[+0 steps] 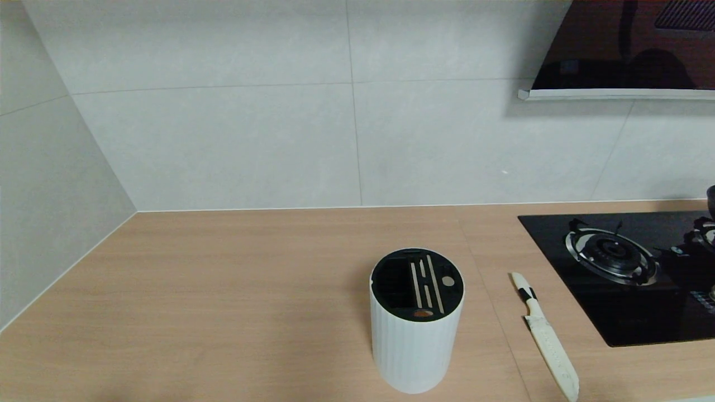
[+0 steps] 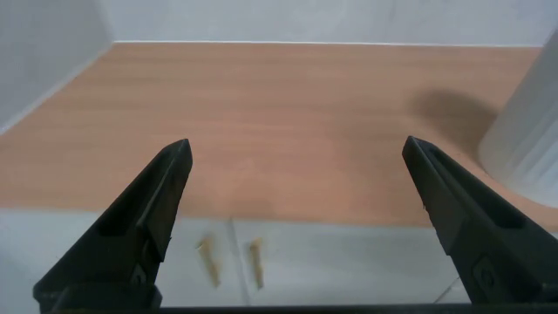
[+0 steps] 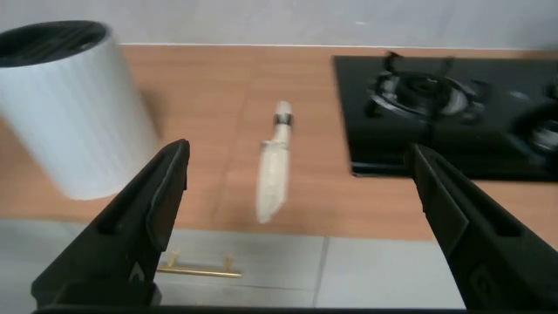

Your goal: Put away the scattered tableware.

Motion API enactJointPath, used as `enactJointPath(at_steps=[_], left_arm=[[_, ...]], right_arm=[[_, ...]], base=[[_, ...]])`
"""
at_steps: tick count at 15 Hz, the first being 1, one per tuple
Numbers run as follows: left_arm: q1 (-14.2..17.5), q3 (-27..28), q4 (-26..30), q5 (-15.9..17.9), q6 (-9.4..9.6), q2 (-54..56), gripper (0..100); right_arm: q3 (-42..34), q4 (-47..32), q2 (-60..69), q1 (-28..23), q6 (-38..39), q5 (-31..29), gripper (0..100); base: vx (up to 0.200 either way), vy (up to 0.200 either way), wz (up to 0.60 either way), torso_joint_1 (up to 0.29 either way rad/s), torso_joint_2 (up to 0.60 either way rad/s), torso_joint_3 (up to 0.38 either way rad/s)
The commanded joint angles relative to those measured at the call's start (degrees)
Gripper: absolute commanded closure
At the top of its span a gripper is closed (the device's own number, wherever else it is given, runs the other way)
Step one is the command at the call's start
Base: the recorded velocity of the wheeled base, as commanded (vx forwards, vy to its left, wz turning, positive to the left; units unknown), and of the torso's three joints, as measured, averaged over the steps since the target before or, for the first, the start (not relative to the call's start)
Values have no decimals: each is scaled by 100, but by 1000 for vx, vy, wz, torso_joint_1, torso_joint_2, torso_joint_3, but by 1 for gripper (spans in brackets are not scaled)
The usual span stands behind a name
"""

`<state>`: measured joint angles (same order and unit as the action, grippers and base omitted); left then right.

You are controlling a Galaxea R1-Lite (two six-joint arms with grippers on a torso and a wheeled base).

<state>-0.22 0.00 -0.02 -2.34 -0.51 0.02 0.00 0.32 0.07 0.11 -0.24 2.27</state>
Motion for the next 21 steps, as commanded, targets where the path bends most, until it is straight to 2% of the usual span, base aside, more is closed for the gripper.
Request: enactJointPath(at_steps=[1, 11, 12, 13, 17, 21], left_arm=[[-4, 0, 2, -3, -2, -2, 0], [-4, 0, 2, -3, -2, -2, 0], [-4, 0, 2, -3, -2, -2, 0], [-4, 0, 2, -3, -2, -2, 0], [-4, 0, -6, -3, -2, -2, 0], [-4, 0, -6, -3, 7, -2, 0]], right_arm=[[0, -5, -7, -2, -2, 2, 0], [35, 47, -7, -2, -90, 28, 0], [396, 65, -16, 7, 7, 63, 0], [686, 30, -245, 51, 218, 134, 0], [879, 47, -1906, 86, 130, 687, 0], [1477, 65, -3708, 314, 112, 722, 0]], base=[[0, 0, 0, 0, 0, 0], [0, 0, 0, 0, 0, 0], [0, 0, 0, 0, 0, 0], [0, 0, 0, 0, 0, 0], [0, 0, 0, 0, 0, 0], [0, 0, 0, 0, 0, 0]])
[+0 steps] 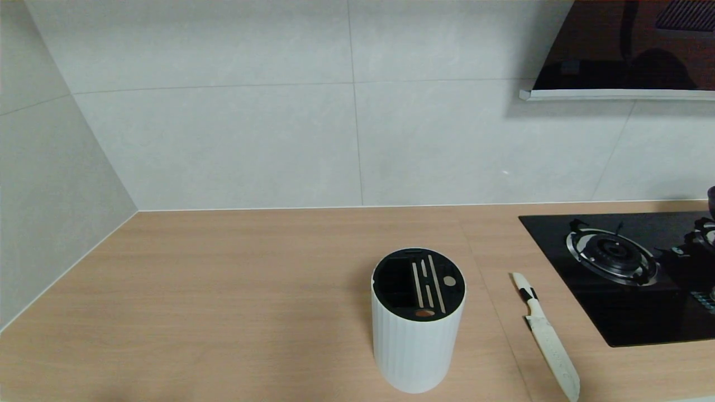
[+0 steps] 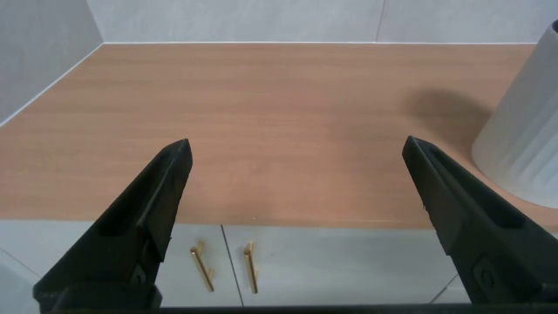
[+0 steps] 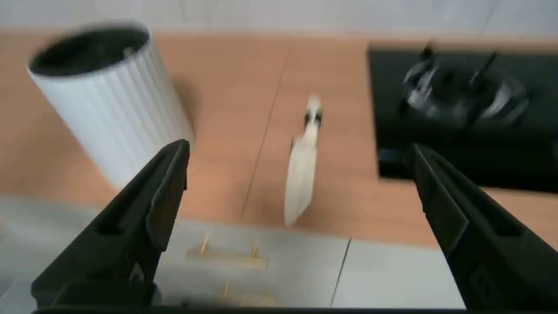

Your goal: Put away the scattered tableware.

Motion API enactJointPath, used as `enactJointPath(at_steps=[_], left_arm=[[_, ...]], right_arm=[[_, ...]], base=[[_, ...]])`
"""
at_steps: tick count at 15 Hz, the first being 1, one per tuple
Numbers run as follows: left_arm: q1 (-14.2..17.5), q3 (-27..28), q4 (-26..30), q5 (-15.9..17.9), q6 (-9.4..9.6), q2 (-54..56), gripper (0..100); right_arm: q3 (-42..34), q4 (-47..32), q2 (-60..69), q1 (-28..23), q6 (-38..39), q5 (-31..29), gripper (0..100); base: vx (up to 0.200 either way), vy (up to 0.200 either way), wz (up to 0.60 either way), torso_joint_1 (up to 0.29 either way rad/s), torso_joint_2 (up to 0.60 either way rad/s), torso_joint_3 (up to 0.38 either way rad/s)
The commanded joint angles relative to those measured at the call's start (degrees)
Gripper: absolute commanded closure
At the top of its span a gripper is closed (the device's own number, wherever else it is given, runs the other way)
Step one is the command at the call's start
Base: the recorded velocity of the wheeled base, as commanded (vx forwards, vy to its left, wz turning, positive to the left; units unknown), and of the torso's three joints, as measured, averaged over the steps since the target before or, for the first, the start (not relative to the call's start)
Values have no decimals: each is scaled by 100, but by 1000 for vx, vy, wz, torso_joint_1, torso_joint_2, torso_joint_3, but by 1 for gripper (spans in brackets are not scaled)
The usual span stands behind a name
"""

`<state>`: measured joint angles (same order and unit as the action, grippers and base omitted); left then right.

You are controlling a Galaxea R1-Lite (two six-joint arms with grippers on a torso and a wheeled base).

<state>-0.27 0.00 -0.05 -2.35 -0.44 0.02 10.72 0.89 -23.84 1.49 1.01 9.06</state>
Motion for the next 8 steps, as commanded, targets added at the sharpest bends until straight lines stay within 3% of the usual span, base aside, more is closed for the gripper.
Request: enactJointPath(at_steps=[1, 4, 8], left_arm=[[0, 0, -4, -2, 0, -2, 0], [0, 0, -4, -2, 0, -2, 0], [0, 0, -4, -2, 0, -2, 0]], right_arm=[[669, 8, -1913, 352, -5, 8, 0], [1363, 16, -3469, 792, -5, -378, 0], [1996, 570, -4849, 976, -31, -493, 0]], base=[[0, 0, 0, 0, 0, 0], [0, 0, 0, 0, 0, 0], [0, 0, 0, 0, 0, 0]])
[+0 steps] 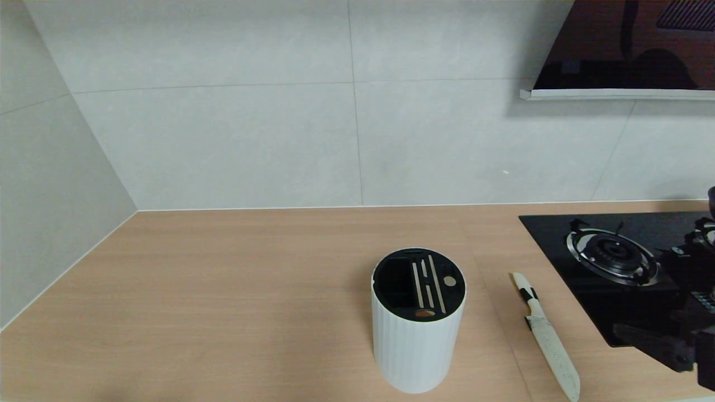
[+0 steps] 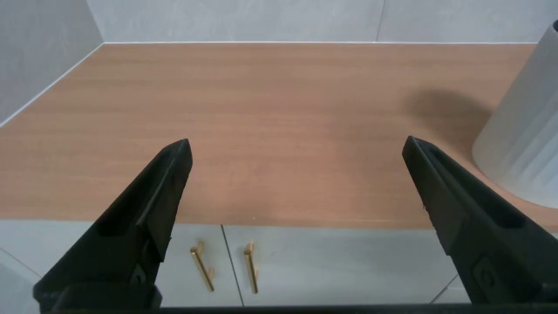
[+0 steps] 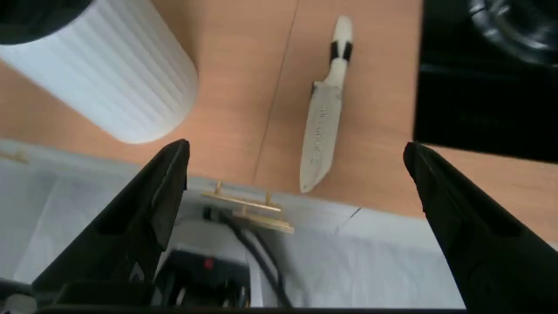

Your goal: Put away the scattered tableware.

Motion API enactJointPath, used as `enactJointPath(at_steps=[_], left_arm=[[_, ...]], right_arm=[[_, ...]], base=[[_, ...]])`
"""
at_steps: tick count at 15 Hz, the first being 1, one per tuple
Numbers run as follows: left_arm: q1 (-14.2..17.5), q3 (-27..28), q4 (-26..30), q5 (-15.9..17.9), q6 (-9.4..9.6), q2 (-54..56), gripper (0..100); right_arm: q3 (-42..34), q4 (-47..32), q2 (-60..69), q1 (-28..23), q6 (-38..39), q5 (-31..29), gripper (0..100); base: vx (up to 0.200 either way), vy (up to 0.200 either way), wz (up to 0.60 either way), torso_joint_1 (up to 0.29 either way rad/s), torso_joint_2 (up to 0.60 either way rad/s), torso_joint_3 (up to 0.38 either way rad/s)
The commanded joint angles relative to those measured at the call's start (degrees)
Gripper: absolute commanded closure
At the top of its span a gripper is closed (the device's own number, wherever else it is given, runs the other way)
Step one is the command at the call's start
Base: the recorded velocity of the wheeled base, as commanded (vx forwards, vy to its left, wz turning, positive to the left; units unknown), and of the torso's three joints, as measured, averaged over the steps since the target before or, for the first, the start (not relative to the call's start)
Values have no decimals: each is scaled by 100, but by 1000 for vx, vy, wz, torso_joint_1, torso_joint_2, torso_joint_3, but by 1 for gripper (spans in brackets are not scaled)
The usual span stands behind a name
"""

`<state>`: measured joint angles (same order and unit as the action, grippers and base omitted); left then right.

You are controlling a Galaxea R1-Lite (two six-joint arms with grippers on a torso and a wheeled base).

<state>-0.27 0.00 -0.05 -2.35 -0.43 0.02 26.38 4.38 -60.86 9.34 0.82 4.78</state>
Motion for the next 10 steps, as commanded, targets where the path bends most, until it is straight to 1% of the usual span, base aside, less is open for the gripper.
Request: enactJointPath(at_steps=[1, 3, 4, 6, 7, 8, 10], left_arm=[[0, 0, -4, -2, -1, -2, 0], [0, 0, 5, -2, 8, -2, 0], [0, 0, 5, -2, 8, -2, 0], [0, 0, 5, -2, 8, -2, 0], [0, 0, 5, -2, 8, -2, 0], [0, 0, 5, -2, 8, -2, 0], [0, 0, 5, -2, -1, -2, 0]], right_arm=[[535, 309, -1385, 288, -11, -74, 0], [579, 608, -1939, 648, -11, -179, 0], [544, 731, -2167, 710, -20, -293, 0], [429, 1074, -2791, 710, -3, -531, 0], [385, 1188, -2862, 701, -3, -610, 0], [236, 1707, -3266, 622, -3, -785, 0], [131, 2252, -3837, 543, 24, -838, 0]], base=[[0, 0, 0, 0, 0, 0], [0, 0, 0, 0, 0, 0], [0, 0, 0, 0, 0, 0], [0, 0, 0, 0, 0, 0], [0, 0, 0, 0, 0, 0], [0, 0, 0, 0, 0, 0], [0, 0, 0, 0, 0, 0]])
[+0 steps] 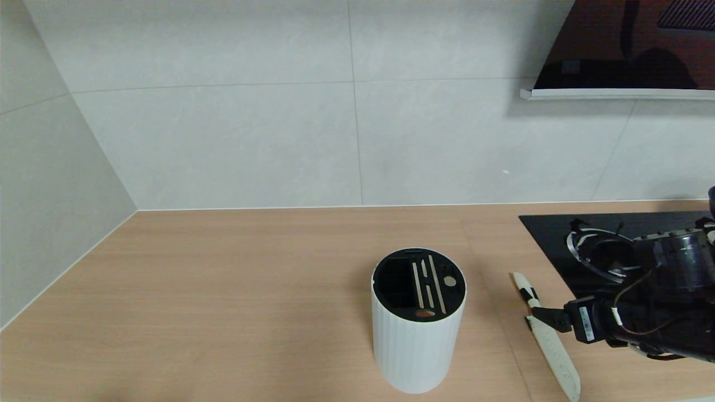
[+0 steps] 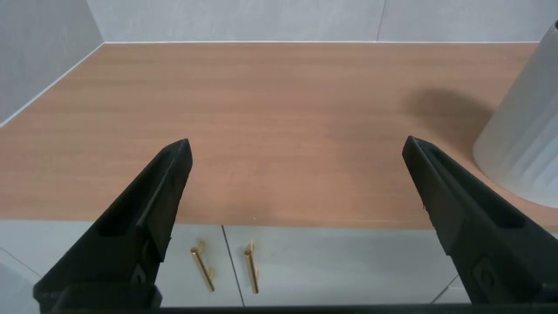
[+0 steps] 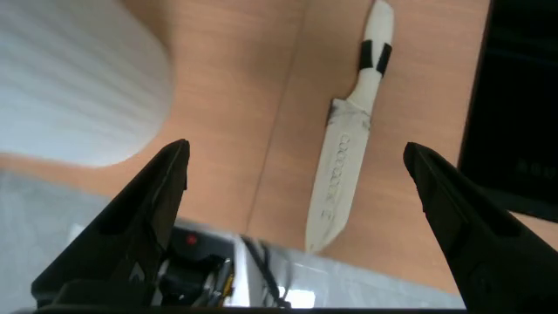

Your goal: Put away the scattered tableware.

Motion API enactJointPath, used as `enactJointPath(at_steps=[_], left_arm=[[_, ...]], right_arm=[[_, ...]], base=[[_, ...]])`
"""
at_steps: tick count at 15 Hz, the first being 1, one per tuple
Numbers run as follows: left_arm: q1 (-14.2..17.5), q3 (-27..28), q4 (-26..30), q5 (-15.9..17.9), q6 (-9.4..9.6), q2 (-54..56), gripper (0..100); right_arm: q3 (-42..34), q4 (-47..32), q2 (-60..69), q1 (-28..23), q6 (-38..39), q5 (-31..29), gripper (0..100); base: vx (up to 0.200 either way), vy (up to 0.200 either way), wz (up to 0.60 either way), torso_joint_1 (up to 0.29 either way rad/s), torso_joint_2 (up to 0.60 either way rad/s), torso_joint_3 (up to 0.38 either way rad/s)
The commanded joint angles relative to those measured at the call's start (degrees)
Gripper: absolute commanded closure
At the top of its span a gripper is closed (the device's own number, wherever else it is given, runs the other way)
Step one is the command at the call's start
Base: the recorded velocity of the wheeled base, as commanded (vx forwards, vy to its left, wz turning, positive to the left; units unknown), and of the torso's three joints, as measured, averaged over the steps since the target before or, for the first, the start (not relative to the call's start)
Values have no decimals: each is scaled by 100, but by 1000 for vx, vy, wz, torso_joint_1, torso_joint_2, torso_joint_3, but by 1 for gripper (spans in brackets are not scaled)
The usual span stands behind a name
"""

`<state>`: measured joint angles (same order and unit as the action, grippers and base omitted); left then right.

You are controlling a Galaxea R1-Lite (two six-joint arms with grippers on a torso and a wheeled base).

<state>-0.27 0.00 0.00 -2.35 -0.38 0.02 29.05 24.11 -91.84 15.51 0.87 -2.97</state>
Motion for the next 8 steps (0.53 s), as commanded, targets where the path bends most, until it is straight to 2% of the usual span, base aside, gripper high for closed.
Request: enactJointPath(at_steps=[1, 8], left_arm=[[0, 0, 0, -2, -6, -2, 0], [0, 0, 0, -2, -6, -2, 0]], right_arm=[[-163, 515, -976, -127, 28, -80, 0], [-233, 1456, -2013, -355, 54, -247, 0]], base=[[0, 0, 0, 0, 0, 0], [0, 0, 0, 0, 0, 0]])
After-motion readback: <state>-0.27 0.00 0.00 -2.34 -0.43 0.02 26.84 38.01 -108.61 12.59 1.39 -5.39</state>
